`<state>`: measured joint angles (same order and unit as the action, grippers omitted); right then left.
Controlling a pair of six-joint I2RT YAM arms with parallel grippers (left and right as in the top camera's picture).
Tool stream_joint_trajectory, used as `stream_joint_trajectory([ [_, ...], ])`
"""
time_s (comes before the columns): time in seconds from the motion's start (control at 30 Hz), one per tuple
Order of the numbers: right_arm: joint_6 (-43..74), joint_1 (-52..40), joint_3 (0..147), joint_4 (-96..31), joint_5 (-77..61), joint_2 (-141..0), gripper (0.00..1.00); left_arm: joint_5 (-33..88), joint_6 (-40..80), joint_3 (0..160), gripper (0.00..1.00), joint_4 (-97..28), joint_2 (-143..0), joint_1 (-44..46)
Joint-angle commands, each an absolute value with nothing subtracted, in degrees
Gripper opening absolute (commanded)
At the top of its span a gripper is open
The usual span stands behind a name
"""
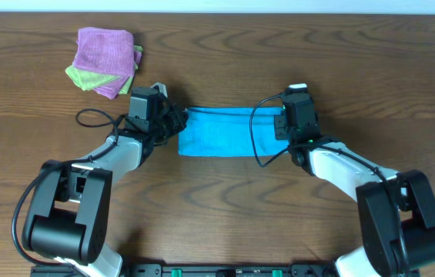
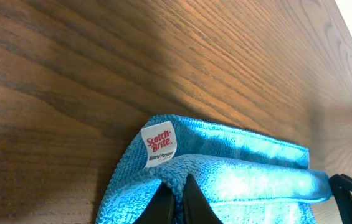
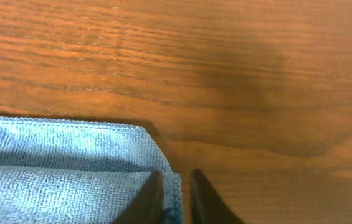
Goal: Fold the cloth
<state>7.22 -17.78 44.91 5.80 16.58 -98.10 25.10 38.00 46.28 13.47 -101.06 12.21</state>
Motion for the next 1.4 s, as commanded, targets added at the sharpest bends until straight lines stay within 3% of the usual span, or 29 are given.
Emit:
stream_joint_trajectory([
  [0.0,6.5,-17.2,45.0,5.8,17.6,-98.6,0.29,25.1,35.4,47.2,0.06,13.3,-101.6,12.0],
  [0.1,6.5,-17.2,45.0,5.8,17.8,-98.5,0.39,25.1,34.7,47.2,0.22,13.3,-101.6,12.0],
  [0.17,6.5,-17.2,45.0,5.6,18.2,-98.2,0.41,25.1,34.7,47.2,0.28,13.3,-101.5,11.9],
  [0.27,6.5,-17.2,45.0,4.4,18.7,-96.8,0.43,25.6,32.9,47.3,0.45,13.3,-101.0,11.9],
  [0.47,6.9,-17.2,45.0,-0.1,18.7,-92.1,0.46,25.5,30.8,47.4,0.5,8.7,-97.5,11.1],
  [0.7,11.4,-17.2,45.0,-7.8,18.6,-84.0,0.55,25.3,30.8,47.4,0.33,2.9,-91.0,10.1],
  [0.93,22.1,-16.8,45.0,-18.8,11.4,-76.4,0.59,26.6,32.5,47.4,0.06,2.1,-87.1,11.0],
  [1.1,34.0,-14.8,43.9,-24.0,2.7,-75.7,0.61,23.5,33.0,47.4,0.05,1.3,-88.4,14.1],
  [1.37,41.6,-12.3,35.7,-13.8,-7.9,-75.7,0.65,17.1,32.8,47.4,0.06,2.0,-95.2,17.3],
])
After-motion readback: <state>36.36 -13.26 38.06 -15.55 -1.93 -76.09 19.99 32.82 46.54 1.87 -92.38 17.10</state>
